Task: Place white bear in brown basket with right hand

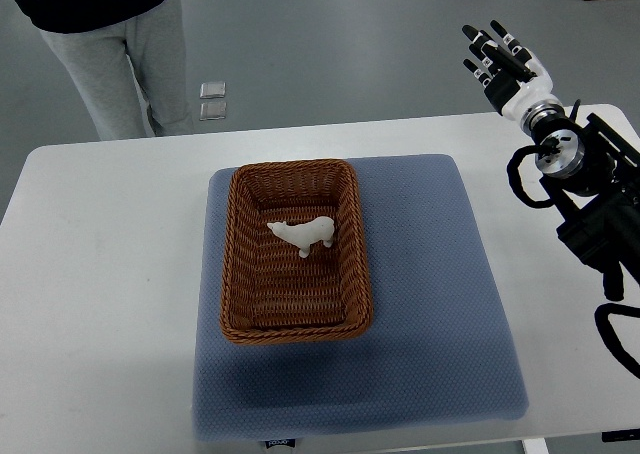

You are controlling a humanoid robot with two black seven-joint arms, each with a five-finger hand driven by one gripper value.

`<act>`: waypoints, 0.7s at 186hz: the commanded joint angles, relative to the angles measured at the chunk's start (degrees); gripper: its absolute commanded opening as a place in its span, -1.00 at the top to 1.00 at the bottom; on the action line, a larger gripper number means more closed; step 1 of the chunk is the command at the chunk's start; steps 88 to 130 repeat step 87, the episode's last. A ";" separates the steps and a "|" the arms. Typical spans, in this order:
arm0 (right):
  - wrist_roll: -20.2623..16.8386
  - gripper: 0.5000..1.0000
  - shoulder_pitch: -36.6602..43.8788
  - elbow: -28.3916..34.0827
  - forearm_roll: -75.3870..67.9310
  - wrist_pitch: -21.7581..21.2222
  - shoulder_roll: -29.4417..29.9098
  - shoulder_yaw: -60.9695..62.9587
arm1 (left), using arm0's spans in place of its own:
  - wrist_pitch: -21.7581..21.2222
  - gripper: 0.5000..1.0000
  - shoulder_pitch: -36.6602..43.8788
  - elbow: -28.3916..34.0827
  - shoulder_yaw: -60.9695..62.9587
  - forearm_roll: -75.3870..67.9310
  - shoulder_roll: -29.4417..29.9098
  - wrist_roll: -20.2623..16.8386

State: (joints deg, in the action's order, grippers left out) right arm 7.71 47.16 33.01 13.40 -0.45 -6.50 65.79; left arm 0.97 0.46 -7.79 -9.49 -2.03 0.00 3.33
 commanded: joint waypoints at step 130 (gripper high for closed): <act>3.45 -0.69 -1.63 -2.60 -1.19 1.41 2.01 0.92 | 0.00 -1.00 0.24 0.06 0.00 0.00 0.00 0.01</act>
